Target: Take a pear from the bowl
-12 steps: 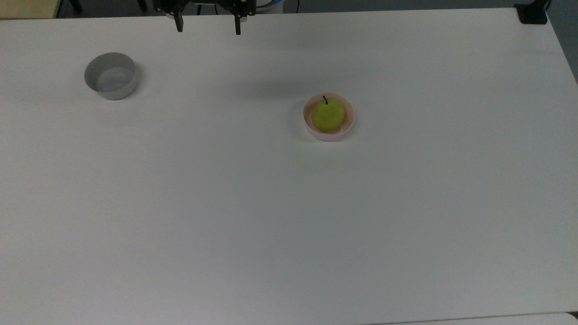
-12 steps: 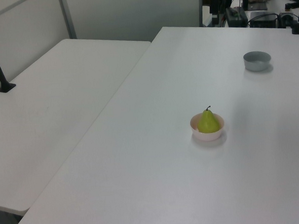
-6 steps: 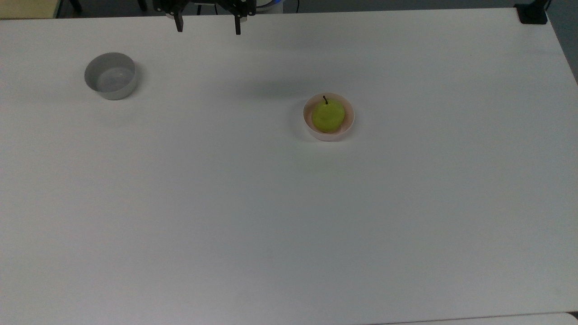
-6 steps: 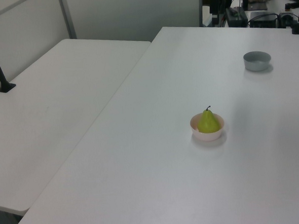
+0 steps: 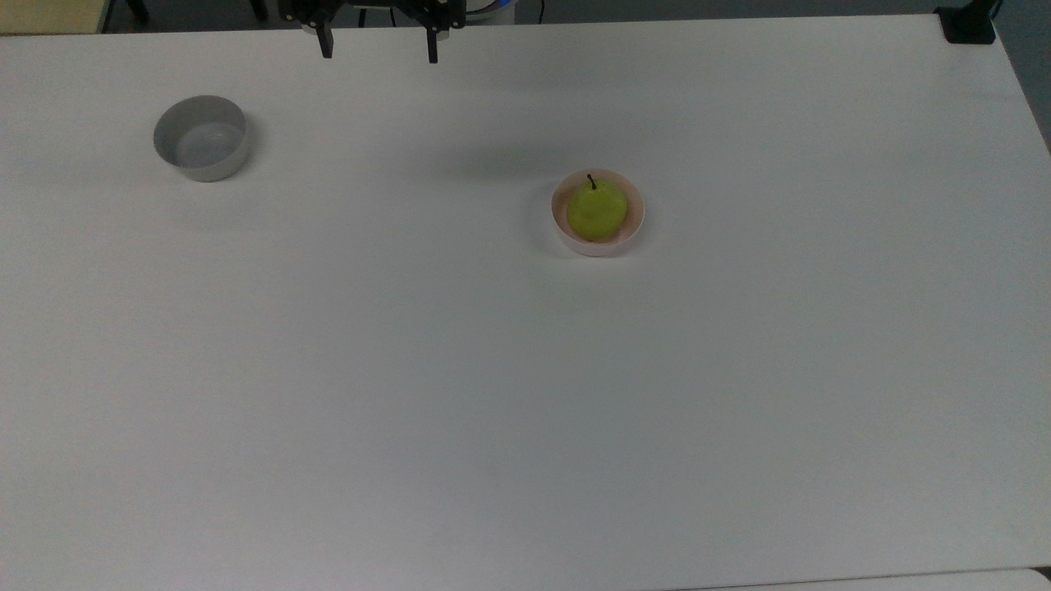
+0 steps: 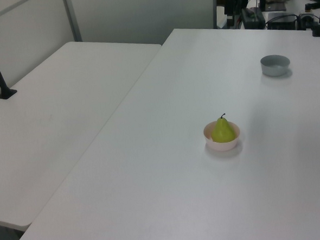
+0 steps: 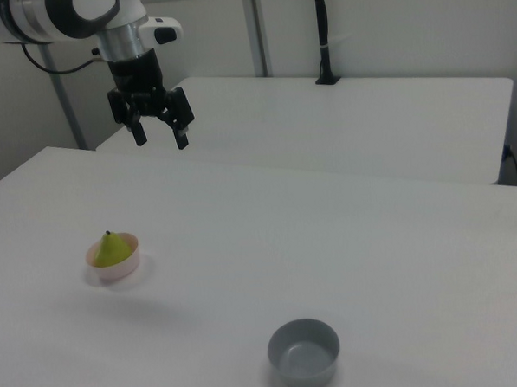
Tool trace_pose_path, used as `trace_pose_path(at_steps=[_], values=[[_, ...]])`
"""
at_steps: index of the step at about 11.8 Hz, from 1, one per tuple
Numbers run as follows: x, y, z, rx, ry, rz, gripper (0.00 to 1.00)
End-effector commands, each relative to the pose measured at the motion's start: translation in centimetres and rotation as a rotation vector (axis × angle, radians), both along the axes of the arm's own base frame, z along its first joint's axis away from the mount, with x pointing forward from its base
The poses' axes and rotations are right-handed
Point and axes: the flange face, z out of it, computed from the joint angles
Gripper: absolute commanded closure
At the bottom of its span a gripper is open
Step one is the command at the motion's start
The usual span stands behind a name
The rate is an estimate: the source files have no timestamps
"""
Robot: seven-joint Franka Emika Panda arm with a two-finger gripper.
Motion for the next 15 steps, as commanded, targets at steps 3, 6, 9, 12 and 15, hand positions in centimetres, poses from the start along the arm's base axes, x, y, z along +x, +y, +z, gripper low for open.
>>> trace_pose_path(at_steps=[3, 6, 9, 12, 15], values=[[-0.9, -0.1, 0.3, 0.005, 0.021, -0.005, 0.0], [-0.9, -0.1, 0.4, 0.003, 0.019, -0.005, 0.0], [-0.8, -0.1, 0.2, 0.004, 0.019, -0.005, 0.0], [-0.8, 0.1, 0.1, 0.004, 0.024, -0.002, 0.0], [-0.6, 1.2, -0.1, 0.006, 0.022, 0.015, 0.0]])
